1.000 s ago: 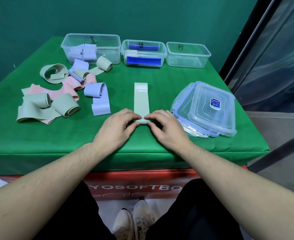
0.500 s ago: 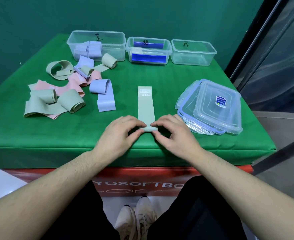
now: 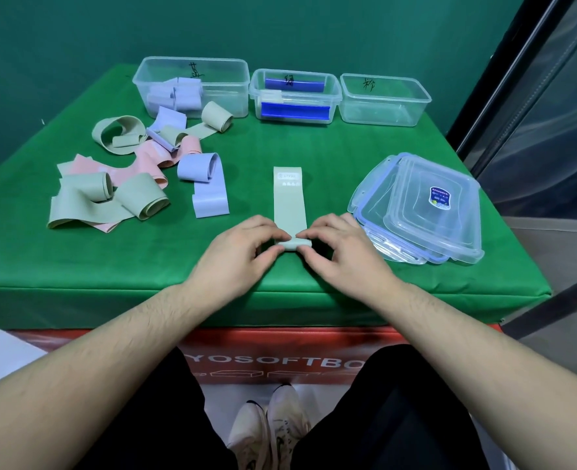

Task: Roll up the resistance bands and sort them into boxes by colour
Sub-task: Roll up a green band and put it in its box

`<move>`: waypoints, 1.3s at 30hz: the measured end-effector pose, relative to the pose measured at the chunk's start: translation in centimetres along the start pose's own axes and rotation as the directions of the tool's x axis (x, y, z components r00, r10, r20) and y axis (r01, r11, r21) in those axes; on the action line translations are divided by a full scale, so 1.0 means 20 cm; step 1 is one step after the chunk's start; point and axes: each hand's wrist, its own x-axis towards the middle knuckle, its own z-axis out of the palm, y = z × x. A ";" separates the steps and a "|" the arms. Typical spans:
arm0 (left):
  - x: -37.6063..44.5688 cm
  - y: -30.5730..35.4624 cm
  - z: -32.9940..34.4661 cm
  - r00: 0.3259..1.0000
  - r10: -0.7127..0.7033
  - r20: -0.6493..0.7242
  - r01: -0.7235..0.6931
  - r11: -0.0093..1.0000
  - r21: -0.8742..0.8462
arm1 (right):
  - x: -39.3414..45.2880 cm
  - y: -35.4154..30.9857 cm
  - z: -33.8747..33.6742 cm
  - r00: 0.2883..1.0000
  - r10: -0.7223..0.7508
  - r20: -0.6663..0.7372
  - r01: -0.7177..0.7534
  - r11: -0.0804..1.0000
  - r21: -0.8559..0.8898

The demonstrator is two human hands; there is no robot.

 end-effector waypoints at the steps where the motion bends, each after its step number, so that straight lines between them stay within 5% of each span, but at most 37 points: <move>1: 0.01 0.00 0.00 1.000 -0.005 0.009 0.005 1.000 -0.001 | 0.00 0.00 0.00 1.000 -0.001 -0.007 0.001 1.000 0.005; 31: 0.08 -0.03 -0.02 0.999 0.006 0.053 -0.012 0.992 0.123 | 0.10 0.04 0.02 1.000 -0.001 0.029 0.000 0.999 0.035; 39: -0.01 -0.02 -0.02 0.991 0.136 0.012 -0.136 0.974 0.183 | 0.01 -0.01 -0.03 0.998 -0.050 0.038 0.050 0.999 -0.005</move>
